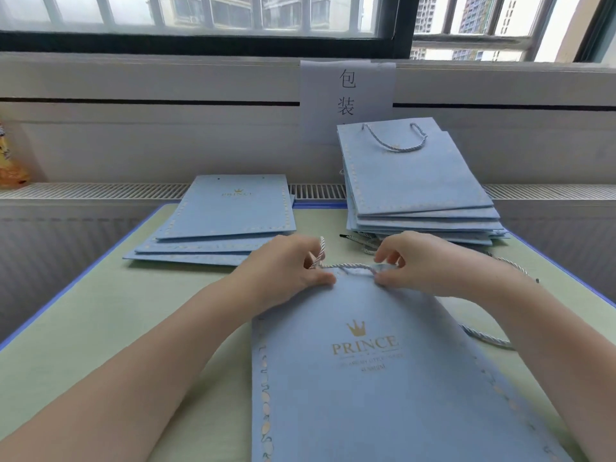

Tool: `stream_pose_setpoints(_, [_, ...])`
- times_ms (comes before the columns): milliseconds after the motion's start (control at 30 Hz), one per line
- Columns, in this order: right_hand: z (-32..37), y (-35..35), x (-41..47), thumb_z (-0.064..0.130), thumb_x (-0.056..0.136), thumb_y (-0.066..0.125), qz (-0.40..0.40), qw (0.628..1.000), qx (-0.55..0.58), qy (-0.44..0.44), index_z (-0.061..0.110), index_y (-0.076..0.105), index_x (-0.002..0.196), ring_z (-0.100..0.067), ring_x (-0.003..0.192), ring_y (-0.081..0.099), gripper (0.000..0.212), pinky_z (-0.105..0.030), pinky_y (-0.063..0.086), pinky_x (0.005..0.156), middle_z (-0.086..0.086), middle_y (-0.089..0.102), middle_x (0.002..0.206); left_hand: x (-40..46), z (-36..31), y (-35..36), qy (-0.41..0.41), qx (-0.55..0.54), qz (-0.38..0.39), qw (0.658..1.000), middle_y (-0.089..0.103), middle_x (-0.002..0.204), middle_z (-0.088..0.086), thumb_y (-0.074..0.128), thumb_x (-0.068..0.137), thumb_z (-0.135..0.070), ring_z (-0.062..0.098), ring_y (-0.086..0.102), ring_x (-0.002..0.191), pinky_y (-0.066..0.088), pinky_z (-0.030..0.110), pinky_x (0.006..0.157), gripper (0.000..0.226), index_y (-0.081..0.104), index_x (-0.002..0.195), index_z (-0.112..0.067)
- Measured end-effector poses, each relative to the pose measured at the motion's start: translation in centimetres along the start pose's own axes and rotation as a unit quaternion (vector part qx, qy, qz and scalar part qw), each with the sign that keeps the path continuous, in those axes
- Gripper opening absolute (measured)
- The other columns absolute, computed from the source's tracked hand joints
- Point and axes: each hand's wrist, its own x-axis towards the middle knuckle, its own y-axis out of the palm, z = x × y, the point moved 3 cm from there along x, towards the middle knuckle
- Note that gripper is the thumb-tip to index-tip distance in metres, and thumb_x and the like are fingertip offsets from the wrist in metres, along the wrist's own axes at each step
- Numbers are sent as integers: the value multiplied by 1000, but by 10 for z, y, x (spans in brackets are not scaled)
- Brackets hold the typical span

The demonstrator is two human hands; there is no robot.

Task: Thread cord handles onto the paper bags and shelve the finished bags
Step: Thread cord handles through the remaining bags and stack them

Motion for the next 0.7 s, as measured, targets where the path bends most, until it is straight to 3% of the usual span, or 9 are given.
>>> stream_pose_setpoints(67, [-1,1,1,37,85,64,4,1000,18,4,23,56,116,-12,95,51,35,-26,41,81,7,50,100,0,-4,2,49,-36,-36,997,60,77,-13,66,86,-19,7,55,72,41,24,72,11,66,97,-16])
stream_pose_setpoints(167, [-4,4,6,37,84,65,7,1000,30,5,24,57,112,-13,96,52,32,-28,44,85,8,51,98,-6,-19,-8,164,-28,-159,973,63,82,-6,55,85,3,13,56,82,43,26,76,21,69,87,-13])
stream_pose_setpoints(233, [-7,6,10,37,83,67,7,999,41,-1,24,57,107,-13,95,53,29,-29,44,84,8,51,95,-15,-36,-17,234,-81,-173,953,61,79,-11,50,82,5,0,55,79,40,13,72,24,67,84,-11])
stream_pose_setpoints(300, [-9,7,13,36,80,69,9,998,66,-9,24,55,96,-13,88,53,24,-27,43,76,9,53,89,-25,-53,-20,287,-149,-121,938,64,80,-9,42,77,11,-7,57,76,40,7,72,32,67,81,-7])
stream_pose_setpoints(400, [-11,8,15,45,61,71,37,994,106,-18,29,54,80,-9,77,55,30,-24,44,66,10,58,83,-35,-70,-10,332,-202,-17,921,68,87,9,33,72,21,2,62,74,49,19,72,42,68,77,-3])
stream_pose_setpoints(500, [-18,6,15,19,80,67,26,985,169,-5,24,62,93,-11,77,57,14,-28,50,72,2,61,89,-39,-74,5,267,-223,107,931,70,93,13,38,77,19,3,64,80,48,20,76,42,71,84,-7])
stream_pose_setpoints(567, [-23,2,17,8,90,53,-36,978,202,27,16,65,98,-18,76,58,17,-31,49,72,-2,62,86,-40,-69,9,225,-189,200,935,71,103,4,51,85,3,6,65,94,48,24,86,27,74,93,-8])
stream_pose_setpoints(633, [-29,0,20,9,92,48,-112,983,133,58,6,66,98,-23,81,58,19,-30,45,71,-7,64,87,-39,-62,7,179,-192,275,925,71,109,-1,60,87,-23,11,63,106,46,28,97,21,74,100,-13])
stream_pose_setpoints(700, [-29,4,23,15,94,50,-129,988,45,70,-3,65,101,-29,93,58,24,-33,43,76,-15,66,97,-32,-54,0,143,-226,244,932,72,106,-3,57,90,-35,9,64,104,46,24,95,28,76,93,-15])
